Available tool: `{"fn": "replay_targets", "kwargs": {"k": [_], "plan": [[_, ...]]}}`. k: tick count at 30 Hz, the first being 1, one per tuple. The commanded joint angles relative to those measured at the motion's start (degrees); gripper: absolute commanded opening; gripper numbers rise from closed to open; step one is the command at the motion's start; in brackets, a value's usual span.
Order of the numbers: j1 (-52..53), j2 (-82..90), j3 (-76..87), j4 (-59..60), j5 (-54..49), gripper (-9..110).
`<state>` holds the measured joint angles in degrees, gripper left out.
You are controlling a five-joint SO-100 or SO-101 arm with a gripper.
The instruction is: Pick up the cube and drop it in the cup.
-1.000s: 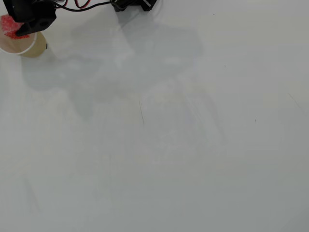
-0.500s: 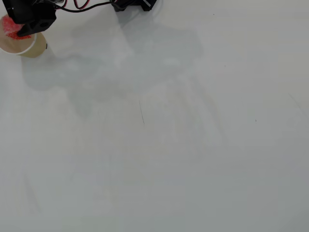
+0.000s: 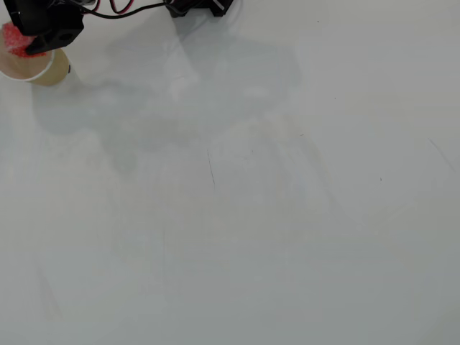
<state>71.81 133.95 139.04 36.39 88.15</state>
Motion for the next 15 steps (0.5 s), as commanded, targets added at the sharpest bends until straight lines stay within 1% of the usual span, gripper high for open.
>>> {"fn": "replay_targets", "kwargs": {"k": [1,3,7,15], "plan": [[-0.79,0.53,-9.76,-2.11,0.79,22],[-0.97,0.62,-9.76,-2.55,0.79,27],[-1.41,0.62,-9.76,-2.90,0.79,43],[-1.49,0.70,-9.76,-3.34,0.79,43]]}}
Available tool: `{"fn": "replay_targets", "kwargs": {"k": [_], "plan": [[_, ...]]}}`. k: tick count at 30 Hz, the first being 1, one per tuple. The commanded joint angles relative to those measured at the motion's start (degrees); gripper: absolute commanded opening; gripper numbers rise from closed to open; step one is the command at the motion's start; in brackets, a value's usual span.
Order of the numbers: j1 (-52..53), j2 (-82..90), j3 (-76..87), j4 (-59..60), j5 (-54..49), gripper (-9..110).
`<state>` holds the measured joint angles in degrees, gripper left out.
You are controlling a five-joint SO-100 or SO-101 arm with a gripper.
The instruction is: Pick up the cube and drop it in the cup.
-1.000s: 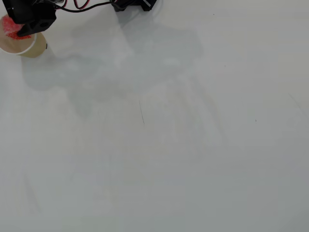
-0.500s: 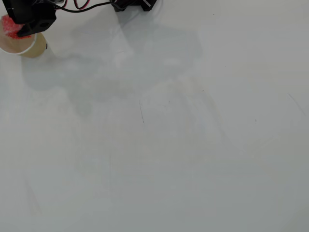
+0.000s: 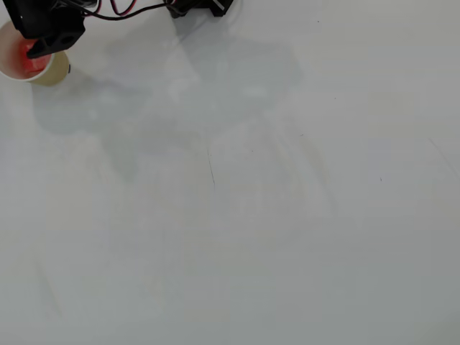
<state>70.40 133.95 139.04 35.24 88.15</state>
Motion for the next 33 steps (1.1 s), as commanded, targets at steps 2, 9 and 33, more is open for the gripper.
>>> {"fn": "replay_targets", "kwargs": {"k": [2,9,33], "plan": [[-0.09,0.70,-9.76,-2.29,0.79,43],[-0.44,0.79,-9.58,-2.46,0.79,43],[-2.46,1.23,-9.84,-2.81,-0.53,0]]}}
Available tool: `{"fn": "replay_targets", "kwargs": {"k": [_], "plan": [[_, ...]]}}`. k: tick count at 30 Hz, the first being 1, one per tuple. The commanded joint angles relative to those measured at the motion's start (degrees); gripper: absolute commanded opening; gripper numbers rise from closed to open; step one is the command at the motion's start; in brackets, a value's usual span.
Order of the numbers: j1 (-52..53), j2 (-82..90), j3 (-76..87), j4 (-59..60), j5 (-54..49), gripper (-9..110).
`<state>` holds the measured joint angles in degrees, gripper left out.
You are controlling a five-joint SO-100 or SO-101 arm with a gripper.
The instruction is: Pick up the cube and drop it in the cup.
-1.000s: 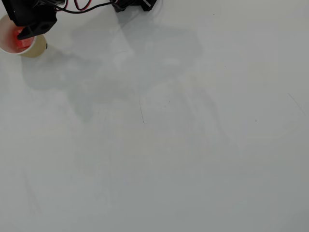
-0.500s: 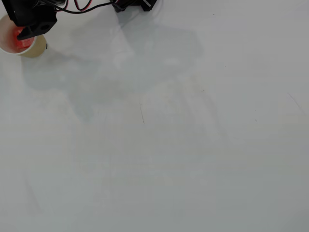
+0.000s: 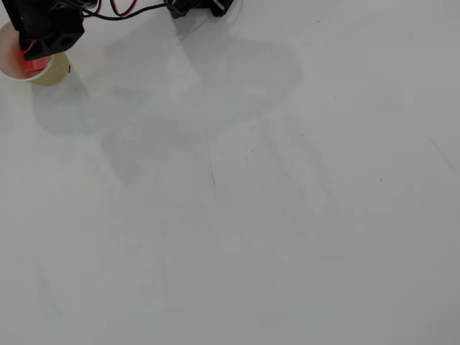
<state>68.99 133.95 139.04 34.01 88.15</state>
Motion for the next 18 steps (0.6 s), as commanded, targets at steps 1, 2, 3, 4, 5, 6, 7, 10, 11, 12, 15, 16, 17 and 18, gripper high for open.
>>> {"fn": "replay_targets", "kwargs": {"k": [1,2,3,4,5,6,7,10,11,12,15,16,17,18], "plan": [[-1.49,1.23,-9.84,-1.58,-0.53,0],[-1.93,1.23,-9.76,-1.58,-0.53,0],[-2.46,1.41,-9.67,-1.49,-0.53,0],[-3.08,1.58,-9.58,-1.49,-0.53,0],[-3.87,1.85,-9.40,-1.49,-0.53,0],[-4.75,2.11,-9.32,-1.49,-0.53,0],[-5.71,2.37,-9.14,-1.49,-0.53,0],[-9.23,3.25,-8.61,-1.41,-0.53,0],[-10.55,3.52,-8.44,-1.32,-0.53,0],[-11.95,3.78,-8.26,-1.23,-0.53,0],[-16.79,4.57,-7.73,-1.14,-0.53,0],[-18.46,4.92,-7.47,-1.14,-0.53,0],[-20.04,5.27,-7.03,-1.14,-0.53,0],[-21.80,5.62,-6.59,-1.05,-0.53,0]]}}
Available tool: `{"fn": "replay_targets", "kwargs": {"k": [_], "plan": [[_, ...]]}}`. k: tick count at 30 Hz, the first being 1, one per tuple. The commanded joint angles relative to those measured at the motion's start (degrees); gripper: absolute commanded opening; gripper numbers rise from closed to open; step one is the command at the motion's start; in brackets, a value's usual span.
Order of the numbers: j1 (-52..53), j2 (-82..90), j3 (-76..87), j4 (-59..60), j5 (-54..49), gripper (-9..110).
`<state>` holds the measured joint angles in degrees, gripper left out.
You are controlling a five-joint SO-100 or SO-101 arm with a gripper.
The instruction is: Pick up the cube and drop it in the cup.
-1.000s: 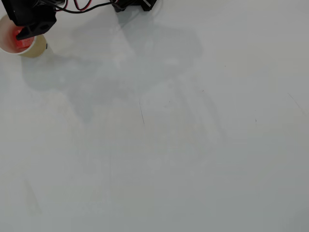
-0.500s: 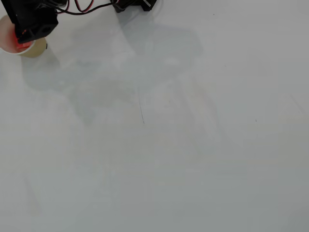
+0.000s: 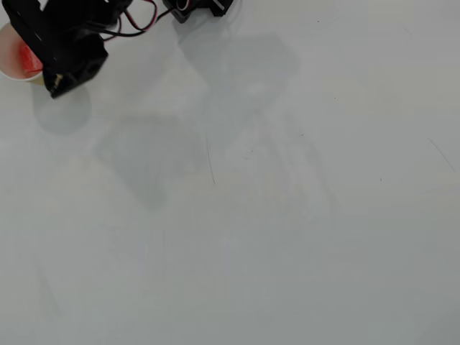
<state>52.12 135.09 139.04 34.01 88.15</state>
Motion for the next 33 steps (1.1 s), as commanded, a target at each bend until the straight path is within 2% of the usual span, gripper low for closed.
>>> {"fn": "replay_targets", "kwargs": {"k": [1,17,33], "plan": [[-6.59,5.01,-5.89,-1.05,-0.53,0],[-31.11,21.62,14.77,-0.18,-0.53,0],[-47.11,38.50,32.52,4.75,-0.53,0]]}}
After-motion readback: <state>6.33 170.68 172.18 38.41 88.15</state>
